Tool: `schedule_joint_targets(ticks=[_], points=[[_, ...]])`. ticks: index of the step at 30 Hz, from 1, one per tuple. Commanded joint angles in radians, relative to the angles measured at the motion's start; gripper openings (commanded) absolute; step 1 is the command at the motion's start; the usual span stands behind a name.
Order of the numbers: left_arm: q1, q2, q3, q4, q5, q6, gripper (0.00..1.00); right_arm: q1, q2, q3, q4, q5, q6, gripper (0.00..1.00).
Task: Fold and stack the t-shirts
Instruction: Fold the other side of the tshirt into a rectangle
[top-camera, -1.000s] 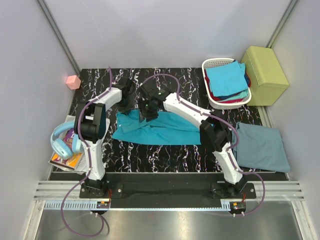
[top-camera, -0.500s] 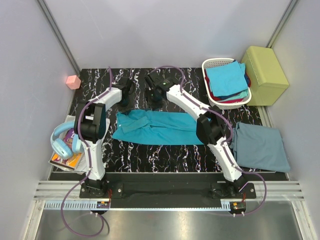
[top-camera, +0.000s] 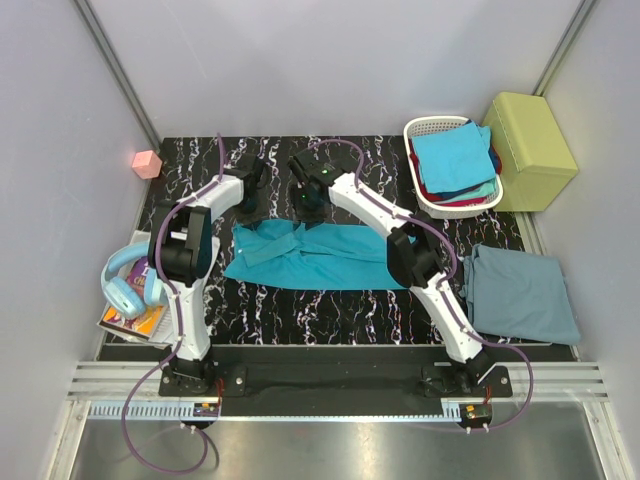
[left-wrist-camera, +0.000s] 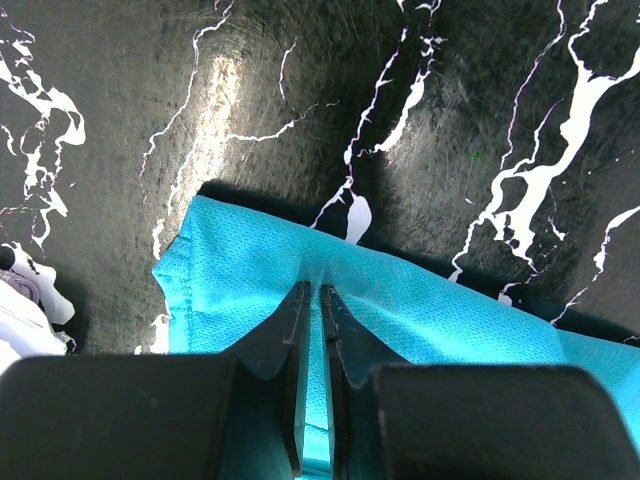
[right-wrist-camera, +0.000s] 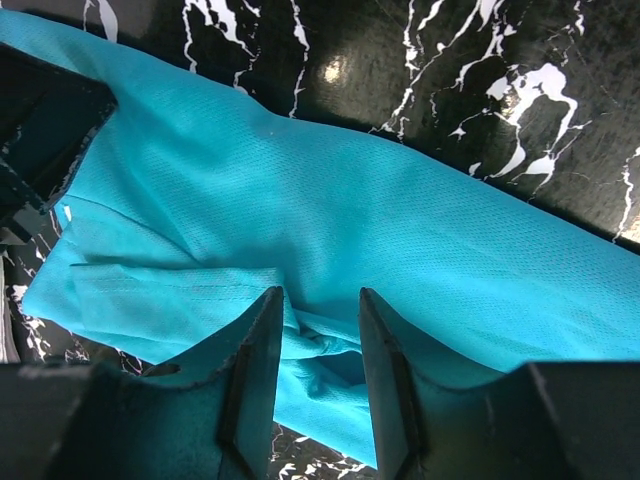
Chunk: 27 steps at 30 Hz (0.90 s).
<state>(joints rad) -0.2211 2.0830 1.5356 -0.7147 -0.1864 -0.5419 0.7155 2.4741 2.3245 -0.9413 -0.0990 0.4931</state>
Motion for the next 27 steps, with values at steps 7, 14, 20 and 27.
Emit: schedule_joint_targets(ticks=[7, 14, 20, 27], points=[[-0.007, 0.011, -0.023, 0.004, 0.021, -0.006, 0.12, 0.048, -0.018, 0.041, 0.001, -0.041, 0.004, 0.45], [-0.011, 0.012, -0.025, 0.001, 0.019, -0.007, 0.12, 0.064, -0.003, 0.042, -0.001, -0.047, 0.001, 0.45], [-0.012, 0.009, -0.026, 0.003, 0.019, -0.006, 0.12, 0.064, 0.003, 0.035, -0.001, -0.045, 0.002, 0.41], [-0.012, 0.009, -0.026, 0.004, 0.018, -0.006, 0.12, 0.062, 0.011, 0.038, -0.002, -0.033, -0.004, 0.31]])
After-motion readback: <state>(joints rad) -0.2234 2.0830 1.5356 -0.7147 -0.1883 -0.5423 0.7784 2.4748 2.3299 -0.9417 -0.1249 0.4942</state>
